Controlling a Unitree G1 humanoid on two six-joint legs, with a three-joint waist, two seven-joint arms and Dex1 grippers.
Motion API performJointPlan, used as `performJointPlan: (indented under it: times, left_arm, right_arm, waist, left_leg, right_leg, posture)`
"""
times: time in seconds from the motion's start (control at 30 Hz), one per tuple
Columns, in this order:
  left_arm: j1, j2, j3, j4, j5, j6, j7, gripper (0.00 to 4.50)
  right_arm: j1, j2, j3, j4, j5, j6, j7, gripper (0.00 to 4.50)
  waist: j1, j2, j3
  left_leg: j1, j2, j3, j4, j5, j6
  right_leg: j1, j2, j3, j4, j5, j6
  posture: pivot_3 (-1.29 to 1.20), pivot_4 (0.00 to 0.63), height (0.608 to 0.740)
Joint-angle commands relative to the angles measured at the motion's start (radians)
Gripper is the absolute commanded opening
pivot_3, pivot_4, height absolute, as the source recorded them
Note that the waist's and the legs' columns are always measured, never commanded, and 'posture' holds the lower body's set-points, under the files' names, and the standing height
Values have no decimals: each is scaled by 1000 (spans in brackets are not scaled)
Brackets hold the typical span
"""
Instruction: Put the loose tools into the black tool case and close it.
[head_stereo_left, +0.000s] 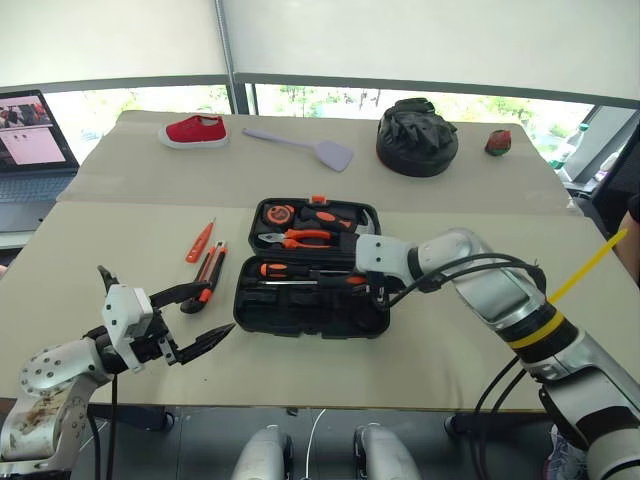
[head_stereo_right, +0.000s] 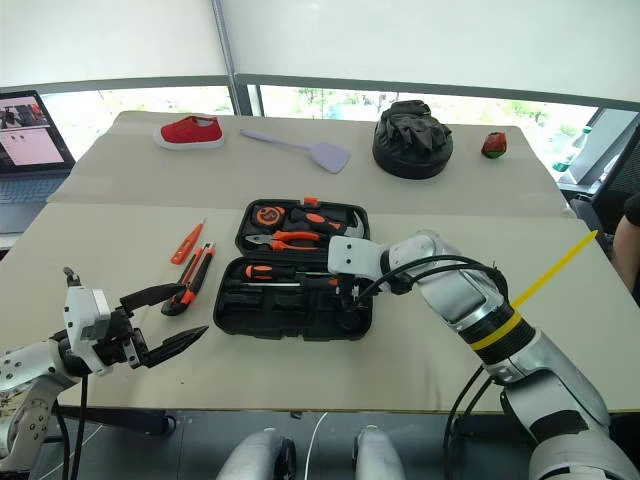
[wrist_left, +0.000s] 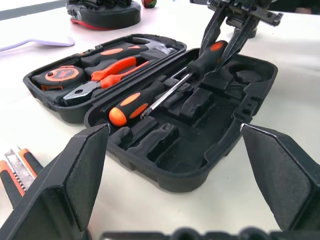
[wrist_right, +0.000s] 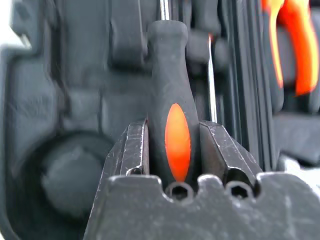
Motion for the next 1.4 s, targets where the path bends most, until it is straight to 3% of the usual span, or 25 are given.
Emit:
performJointPlan:
  times: [0.03, 0.43, 0.47, 0.57, 0.8, 0.93, 1.1, 1.4]
  left_arm:
    - [5, 7, 22, -35, 3, -22, 11, 4500]
    - [19, 13, 28, -60, 0, -10, 27, 4500]
    - [21, 13, 30, -64, 0, -9, 29, 4500]
    - [33, 13, 35, -72, -2, -2, 34, 4500]
    - [50, 14, 47, -76, -1, -3, 44, 4500]
    - [44, 10, 41, -74, 3, -4, 56, 4500]
    - [36, 17, 27, -73, 4, 1, 55, 4500]
    - [35, 37, 37, -73, 5, -1, 52, 4500]
  right_arm:
    - [-22, -5, -15, 19, -44, -35, 22, 1036]
    - [-50, 79, -11, 131, -115, -122, 47, 1036]
    - [-46, 75, -14, 129, -120, -146, 50, 1835]
    - [-38, 80, -78, 136, -84, -176, 43, 2827]
    - [-22, 61, -239, 148, 90, -213, 152, 2827]
    - [0, 197, -335, 203, 210, -242, 105, 1825]
    - [24, 299, -296, 292, 166, -270, 62, 65]
    - [63, 348, -201, 422, 39, -399, 17, 65]
  waist:
    - [-3, 0, 0]
    - [-12, 0, 0]
    - [-11, 0, 0]
    - [-9, 0, 0]
    - [-7, 0, 0]
    - [-15, 0, 0]
    - [-12, 1, 0]
    - [-11, 1, 1]
  left_leg:
    - [0, 0, 0, 0, 0, 0]
    - [1, 1, 0, -1, 0, 0]
    - [1, 1, 0, -1, 0, 0]
    - [0, 1, 0, -1, 0, 0]
    - [0, 1, 0, -1, 0, 0]
    - [2, 2, 0, -2, 0, 0]
    - [3, 2, 1, -3, 0, -1]
    - [3, 1, 1, -3, 0, -2]
  right_leg:
    - [0, 0, 0, 0, 0, 0]
    - [-1, 2, 0, 1, 0, -1]
    - [-1, 2, 0, 1, 0, -1]
    - [-1, 1, 0, 1, 0, -1]
    - [-1, 1, 0, 0, 0, -1]
    - [0, 2, 0, 1, 0, -1]
    - [0, 2, 0, 2, 1, -2]
    - [0, 1, -1, 2, 1, -2]
  posture:
    - [0, 150, 740]
    - [0, 150, 740]
    - [0, 150, 740]
    - [0, 150, 740]
    - [0, 150, 740]
    - [0, 150, 740]
    - [0, 150, 740]
    - [0, 150, 740]
